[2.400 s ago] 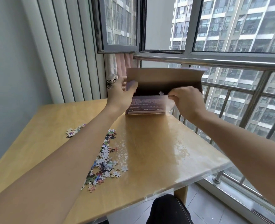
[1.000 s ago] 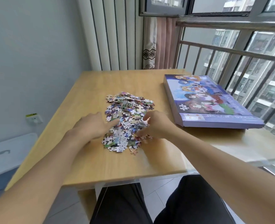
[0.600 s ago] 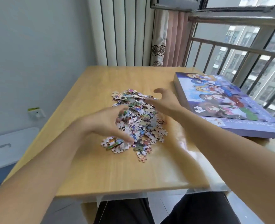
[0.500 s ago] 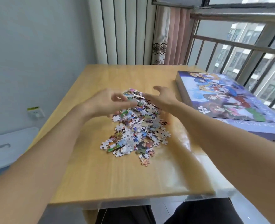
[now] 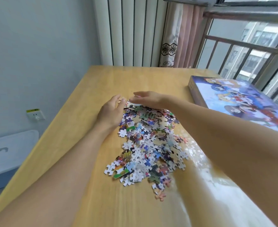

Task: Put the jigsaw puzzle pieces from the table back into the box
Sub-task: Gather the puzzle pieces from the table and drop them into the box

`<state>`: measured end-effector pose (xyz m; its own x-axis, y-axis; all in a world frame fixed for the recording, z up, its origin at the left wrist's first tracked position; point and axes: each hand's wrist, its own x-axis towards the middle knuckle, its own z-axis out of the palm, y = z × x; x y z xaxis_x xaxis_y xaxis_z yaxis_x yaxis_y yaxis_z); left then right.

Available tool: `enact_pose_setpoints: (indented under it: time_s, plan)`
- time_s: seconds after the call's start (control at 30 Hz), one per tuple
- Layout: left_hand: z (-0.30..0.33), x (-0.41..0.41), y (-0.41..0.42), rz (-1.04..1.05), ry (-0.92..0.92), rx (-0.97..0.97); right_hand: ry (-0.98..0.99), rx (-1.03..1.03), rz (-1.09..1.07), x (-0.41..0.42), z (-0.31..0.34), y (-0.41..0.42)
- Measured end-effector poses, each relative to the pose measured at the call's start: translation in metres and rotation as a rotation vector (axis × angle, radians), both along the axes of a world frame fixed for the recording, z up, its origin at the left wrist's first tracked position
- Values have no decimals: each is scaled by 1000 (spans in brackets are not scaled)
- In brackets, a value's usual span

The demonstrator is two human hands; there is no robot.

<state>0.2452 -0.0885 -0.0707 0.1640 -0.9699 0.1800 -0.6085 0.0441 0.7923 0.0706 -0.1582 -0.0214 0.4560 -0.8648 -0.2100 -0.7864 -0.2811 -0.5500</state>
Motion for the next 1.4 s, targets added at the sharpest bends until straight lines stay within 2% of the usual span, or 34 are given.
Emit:
enact_pose_setpoints:
  time_s: [0.1, 0.23, 0.43, 0.57, 0.8, 1.13, 1.3, 1.4]
  plan:
    - [-2, 1, -4, -5, -65, 43, 130, -73, 95, 2, 9, 6]
    - [0, -4, -2, -86, -182, 99, 180, -108, 122, -10, 24, 29]
    - [2, -16, 11, -275, 6, 46, 184, -107, 86, -46, 23, 67]
    - [2, -21, 18, -293, -24, 43, 163, -131, 37, -56, 7, 81]
    - [4, -22, 22, -289, 8, 3, -2, -361, -29, -52, -10, 87]
    - [7, -20, 29, -331, 4, -81, 133, -597, -39, -42, -3, 96]
    - [6, -18, 31, -368, -60, -109, 115, -533, -45, -51, 2, 96]
    - [6, -24, 34, -347, -84, -188, 69, -524, -61, -58, 3, 97]
